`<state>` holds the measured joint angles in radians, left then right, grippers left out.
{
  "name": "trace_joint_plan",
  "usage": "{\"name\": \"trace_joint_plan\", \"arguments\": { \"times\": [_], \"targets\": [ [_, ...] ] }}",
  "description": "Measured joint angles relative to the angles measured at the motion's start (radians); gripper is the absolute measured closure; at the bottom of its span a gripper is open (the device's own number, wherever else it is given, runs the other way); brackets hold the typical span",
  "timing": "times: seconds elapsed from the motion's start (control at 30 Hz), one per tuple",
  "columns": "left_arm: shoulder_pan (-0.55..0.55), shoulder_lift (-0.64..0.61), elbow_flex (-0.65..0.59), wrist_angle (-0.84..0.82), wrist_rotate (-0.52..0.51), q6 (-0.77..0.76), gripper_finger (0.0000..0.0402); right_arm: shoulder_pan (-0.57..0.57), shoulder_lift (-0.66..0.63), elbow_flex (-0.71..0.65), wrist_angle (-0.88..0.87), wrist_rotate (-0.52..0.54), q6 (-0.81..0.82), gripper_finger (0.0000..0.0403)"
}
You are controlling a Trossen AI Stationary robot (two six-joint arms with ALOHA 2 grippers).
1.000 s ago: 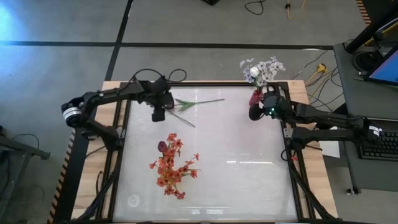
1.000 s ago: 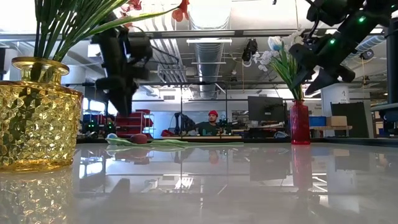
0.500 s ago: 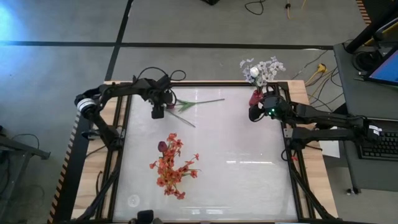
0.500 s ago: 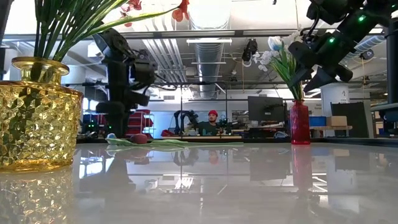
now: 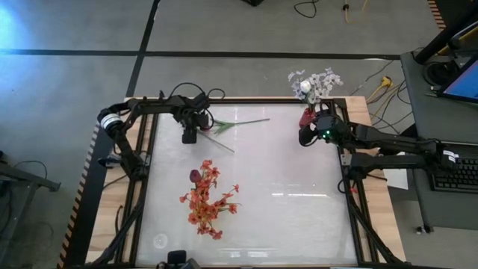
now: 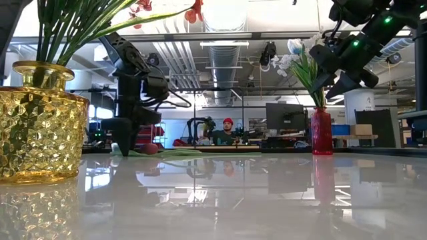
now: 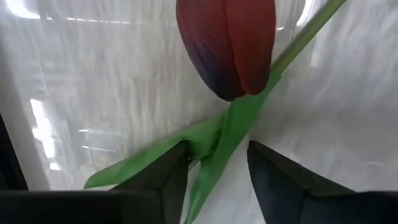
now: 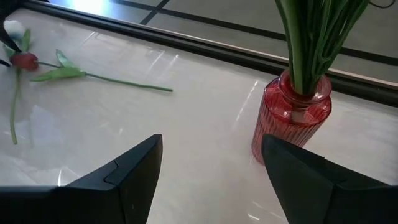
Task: Sort flowers into vase by color
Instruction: Put the white tulip into the red vase
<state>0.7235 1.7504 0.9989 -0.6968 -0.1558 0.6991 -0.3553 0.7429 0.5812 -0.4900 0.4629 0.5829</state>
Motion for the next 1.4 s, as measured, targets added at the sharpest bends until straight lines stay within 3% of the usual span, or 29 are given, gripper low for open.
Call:
{"name": "trace_joint_plan", "arguments": {
  "times": [0.2,0.37,0.73,0.97,1.27,1.4],
  "targets": [
    [0.0,-0.013,-0.001,0.006,-0.029,-0.004,0.0329,0.0,-0.002,0.003,-0.022,-0.014,0.014,0.0144],
    [0.001,-0.017,0.001,-0.025,-0.033,-0.017,0.0393,0.0,-0.002,0.055,-0.163,-0.142,0.061,0.0149],
    [0.0,-0.087,0.004,-0.138,-0.044,-0.062,0.0401,0.0,-0.004,0.193,-0.551,-0.18,0.193,0.0147],
    [-0.01,-0.242,0.004,-0.225,-0.033,-0.145,0.0401,0.0,-0.011,0.213,-0.545,-0.27,0.139,0.0147],
    [-0.029,-0.487,0.004,-0.163,0.173,-0.216,0.0401,0.0,-0.012,0.217,-0.517,-0.291,0.105,0.0152],
    [-0.038,-0.57,0.004,-0.118,0.211,-0.229,0.0401,0.01,-0.012,0.217,-0.49,-0.291,0.092,0.0154]
  ]
}}
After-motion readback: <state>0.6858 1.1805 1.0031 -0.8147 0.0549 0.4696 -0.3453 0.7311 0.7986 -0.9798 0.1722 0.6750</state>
